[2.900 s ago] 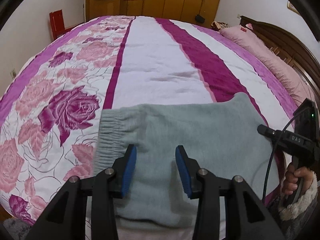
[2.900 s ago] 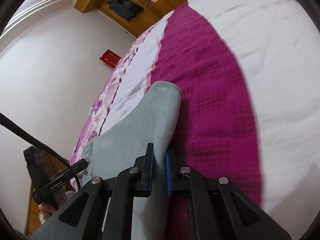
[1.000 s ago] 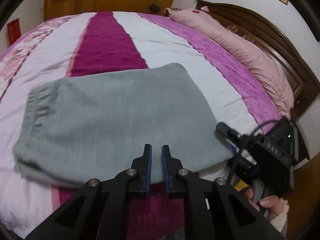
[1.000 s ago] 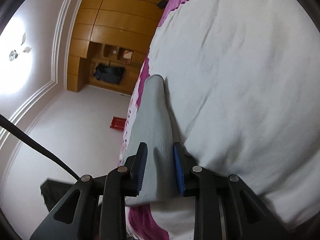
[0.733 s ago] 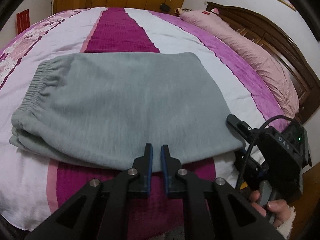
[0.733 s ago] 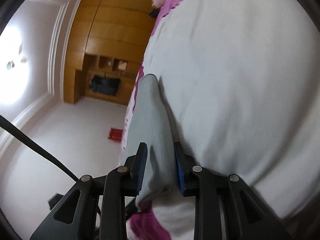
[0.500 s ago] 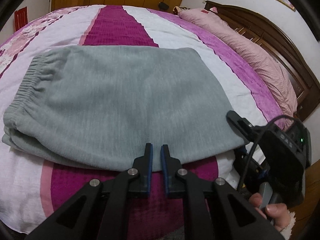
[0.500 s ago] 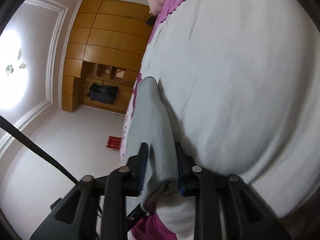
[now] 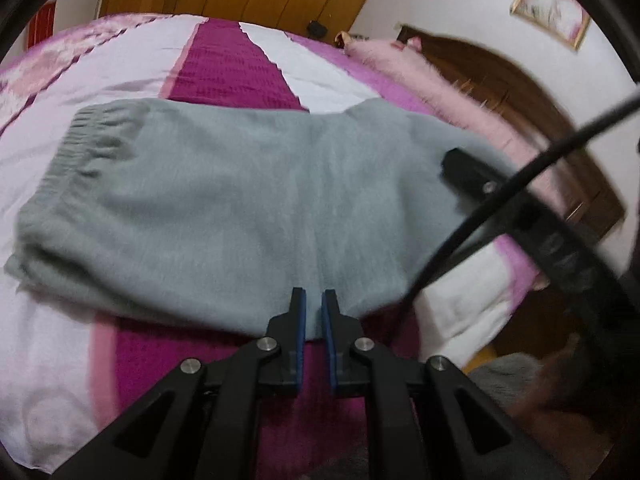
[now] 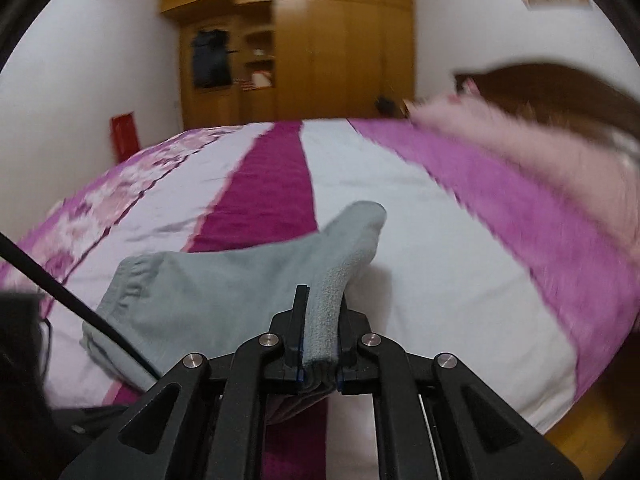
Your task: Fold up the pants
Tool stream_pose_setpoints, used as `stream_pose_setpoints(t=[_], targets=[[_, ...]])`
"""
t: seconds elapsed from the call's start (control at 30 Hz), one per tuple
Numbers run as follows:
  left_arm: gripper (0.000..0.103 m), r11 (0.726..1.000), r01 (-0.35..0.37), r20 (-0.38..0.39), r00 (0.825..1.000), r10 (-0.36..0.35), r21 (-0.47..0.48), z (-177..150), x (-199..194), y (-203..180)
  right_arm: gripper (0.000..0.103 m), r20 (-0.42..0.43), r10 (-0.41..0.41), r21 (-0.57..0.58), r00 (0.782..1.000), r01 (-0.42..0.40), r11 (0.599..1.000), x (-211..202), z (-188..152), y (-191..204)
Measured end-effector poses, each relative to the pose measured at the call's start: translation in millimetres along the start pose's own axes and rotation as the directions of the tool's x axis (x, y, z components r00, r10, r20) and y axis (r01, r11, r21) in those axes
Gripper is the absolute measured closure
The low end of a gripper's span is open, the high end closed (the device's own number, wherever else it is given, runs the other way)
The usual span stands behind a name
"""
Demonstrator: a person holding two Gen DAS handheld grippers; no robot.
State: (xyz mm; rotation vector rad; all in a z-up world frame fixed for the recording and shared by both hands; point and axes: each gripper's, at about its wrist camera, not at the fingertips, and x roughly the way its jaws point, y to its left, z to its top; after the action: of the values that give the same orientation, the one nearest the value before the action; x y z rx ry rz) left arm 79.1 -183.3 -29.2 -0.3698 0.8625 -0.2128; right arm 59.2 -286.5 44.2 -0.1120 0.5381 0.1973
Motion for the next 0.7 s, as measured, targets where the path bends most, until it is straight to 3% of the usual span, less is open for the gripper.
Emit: stream_pose_setpoints(t=[0.2, 0.27, 0.33, 0.43, 0.5, 0.6, 0.7], targets=[[0.094, 0.997, -0.075, 0.088, 0.993, 0.074, 0.004, 23, -78, 58, 0.096, 0.067, -0.038, -0.26, 0.997, 0.055, 0.964, 0, 17, 56], [0.094, 0.991, -0.128, 0.115, 0.985, 0.131, -0.026, 33, -103, 83, 0.096, 0.108, -0.012, -0.386, 0.994, 0.053, 0.921, -2, 17, 91], [0.094, 0.987, -0.144, 0.137, 0.979, 0.153, -0.07, 39, -122, 105, 0.096, 0.129, 0.036, -0.537, 0.991, 0.039, 0.843, -3, 9, 139], [0.093, 0.976, -0.149, 0.172, 0.969, 0.176, -0.155, 43, -145, 138, 0.096, 0.108, 0.074, -0.677, 0.991, 0.019, 0.736, 6, -15, 193], [0.091, 0.964, -0.187, 0.158, 0.963, 0.218, -0.188, 38, -153, 154, 0.096, 0.063, 0.103, -0.673, 0.993, -0.034, 0.739, 12, -23, 205], [0.091, 0.96, -0.166, 0.149, 0.968, 0.203, -0.226, 25, -159, 175, 0.096, 0.046, 0.088, -0.7, 0.995, -0.031, 0.714, 19, -38, 215], [0.091, 0.957, -0.194, 0.122, 0.967, 0.223, -0.214, 19, -155, 182, 0.096, 0.052, 0.085, -0.72, 0.995, -0.022, 0.694, 20, -43, 215]])
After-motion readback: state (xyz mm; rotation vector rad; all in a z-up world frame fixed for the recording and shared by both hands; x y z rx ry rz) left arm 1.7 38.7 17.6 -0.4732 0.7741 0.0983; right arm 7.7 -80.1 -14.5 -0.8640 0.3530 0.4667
